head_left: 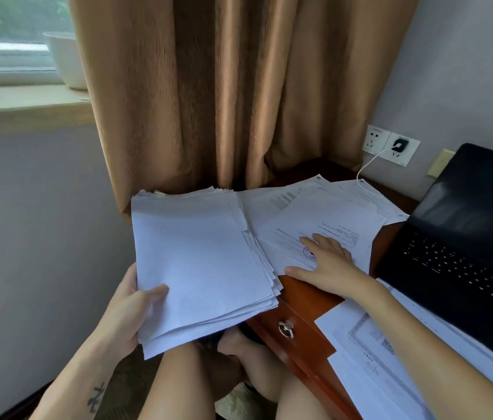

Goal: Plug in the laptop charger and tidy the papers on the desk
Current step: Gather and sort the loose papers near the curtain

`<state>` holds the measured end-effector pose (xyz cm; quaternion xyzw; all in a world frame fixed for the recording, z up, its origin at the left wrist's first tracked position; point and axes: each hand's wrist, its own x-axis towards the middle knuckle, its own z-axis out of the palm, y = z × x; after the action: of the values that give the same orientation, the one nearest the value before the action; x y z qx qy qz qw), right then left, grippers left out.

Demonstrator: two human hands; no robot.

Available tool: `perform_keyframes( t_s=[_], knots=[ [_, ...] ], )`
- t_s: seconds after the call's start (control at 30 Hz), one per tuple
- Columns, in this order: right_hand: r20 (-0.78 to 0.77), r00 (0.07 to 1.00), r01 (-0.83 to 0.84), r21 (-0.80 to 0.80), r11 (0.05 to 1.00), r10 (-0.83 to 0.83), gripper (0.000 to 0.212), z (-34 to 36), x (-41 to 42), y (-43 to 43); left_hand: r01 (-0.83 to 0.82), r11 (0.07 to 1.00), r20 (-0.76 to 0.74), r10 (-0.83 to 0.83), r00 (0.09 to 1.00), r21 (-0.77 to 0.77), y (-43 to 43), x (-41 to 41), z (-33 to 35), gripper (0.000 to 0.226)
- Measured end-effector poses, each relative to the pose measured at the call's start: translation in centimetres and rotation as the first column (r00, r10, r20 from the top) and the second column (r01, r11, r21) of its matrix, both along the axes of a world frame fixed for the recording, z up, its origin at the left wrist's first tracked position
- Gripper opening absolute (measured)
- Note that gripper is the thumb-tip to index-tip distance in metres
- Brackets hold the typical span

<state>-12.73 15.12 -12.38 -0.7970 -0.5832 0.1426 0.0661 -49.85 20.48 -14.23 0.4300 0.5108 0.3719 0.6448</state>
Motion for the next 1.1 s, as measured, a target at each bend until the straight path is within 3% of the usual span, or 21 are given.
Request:
perform_keyframes(
  t_s=[0.2, 0.33, 0.47, 0.53, 0.67, 0.87, 1.0, 1.1],
  knots=[
    [0.106, 0.986, -0.134, 0.018, 0.991, 0.132, 0.071, 1.5, 2.1, 0.0, -0.034, 0.999, 0.074, 0.032, 0.997, 0.02, -1.1, 0.2, 0.2, 0.054],
    [0.259, 0.933, -0.282, 0.089, 0.955, 0.251, 0.048, 1.2, 1.6, -0.8, -0.023, 1.0, 0.11, 0.022, 0.994, 0.015, -1.9, 0.1, 0.6, 0.055],
    [0.36, 0.91, -0.277, 0.164, 0.947, 0.205, 0.043, 0.8, 1.7, -1.1, -0.003, 1.0, 0.139, -0.001, 0.99, 0.024, -2.5, 0.5, 1.1, 0.055],
    [0.267, 0.957, -0.191, 0.283, 0.94, 0.114, 0.04, 1.1, 2.2, -1.4, 0.009, 0.999, 0.152, -0.014, 0.988, 0.033, -2.8, 0.8, 1.3, 0.055],
    [0.004, 1.0, 0.009, 0.478, 0.879, -0.012, 0.015, 1.7, 3.8, -1.4, 0.034, 0.998, 0.186, -0.043, 0.982, 0.049, -3.1, 1.7, 1.9, 0.057],
    [-0.427, 0.902, 0.321, 0.571, 0.756, -0.06, 0.019, 2.7, 4.2, -0.9, 0.092, 0.994, 0.216, -0.103, 0.971, 0.061, -2.8, 4.6, 2.7, 0.06],
    [-0.551, 0.834, 0.415, 0.574, 0.706, -0.042, 0.018, 3.7, 3.8, -0.6, 0.122, 0.99, 0.166, -0.131, 0.977, 0.063, -2.3, 7.1, 2.5, 0.059],
    [-0.568, 0.823, 0.385, 0.586, 0.713, 0.023, 0.02, 4.4, 2.7, -0.5, 0.141, 0.989, 0.121, -0.145, 0.982, 0.038, -2.0, 8.3, 1.9, 0.056]
  ],
)
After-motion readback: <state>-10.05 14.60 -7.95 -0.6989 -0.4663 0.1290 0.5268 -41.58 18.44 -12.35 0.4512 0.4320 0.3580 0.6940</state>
